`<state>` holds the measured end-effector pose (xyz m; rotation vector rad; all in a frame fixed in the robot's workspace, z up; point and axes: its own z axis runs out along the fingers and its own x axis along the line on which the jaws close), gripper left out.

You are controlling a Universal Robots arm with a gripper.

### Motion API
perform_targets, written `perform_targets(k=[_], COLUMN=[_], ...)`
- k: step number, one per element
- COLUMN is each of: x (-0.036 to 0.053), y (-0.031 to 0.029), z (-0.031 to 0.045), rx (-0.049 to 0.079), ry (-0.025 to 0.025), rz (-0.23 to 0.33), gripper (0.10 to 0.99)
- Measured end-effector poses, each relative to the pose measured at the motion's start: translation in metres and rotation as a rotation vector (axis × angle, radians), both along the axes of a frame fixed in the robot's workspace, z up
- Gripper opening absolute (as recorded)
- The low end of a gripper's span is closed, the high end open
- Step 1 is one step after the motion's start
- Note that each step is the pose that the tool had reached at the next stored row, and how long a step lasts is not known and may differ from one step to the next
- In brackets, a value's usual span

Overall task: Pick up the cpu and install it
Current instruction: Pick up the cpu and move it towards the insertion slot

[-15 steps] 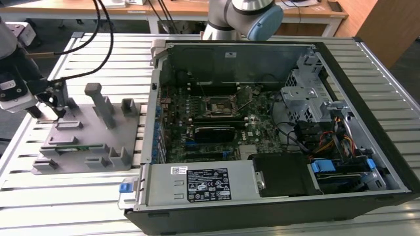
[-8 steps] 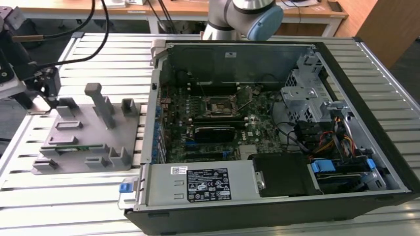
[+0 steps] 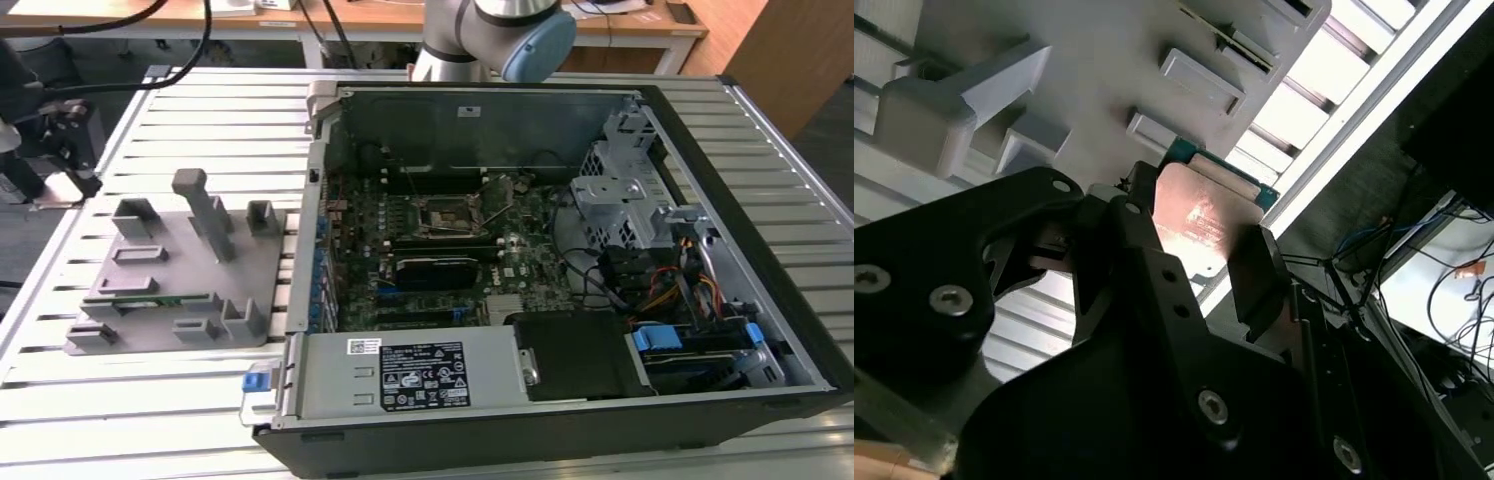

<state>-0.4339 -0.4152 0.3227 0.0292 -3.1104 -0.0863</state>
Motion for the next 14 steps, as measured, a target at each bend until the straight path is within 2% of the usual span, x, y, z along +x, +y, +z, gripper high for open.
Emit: perform_targets(k=[11, 12, 14], x=[0.0, 0.0001, 0.0032], y=[0.0, 0.0, 0.0001], z=[0.0502, 0.0538, 0.0547], rx=[0.0, 0.0, 0.0], ry=[0.0, 0.0, 0.0007], rz=[0.0, 0.0, 0.0], gripper=[0.537, 0.537, 0.537])
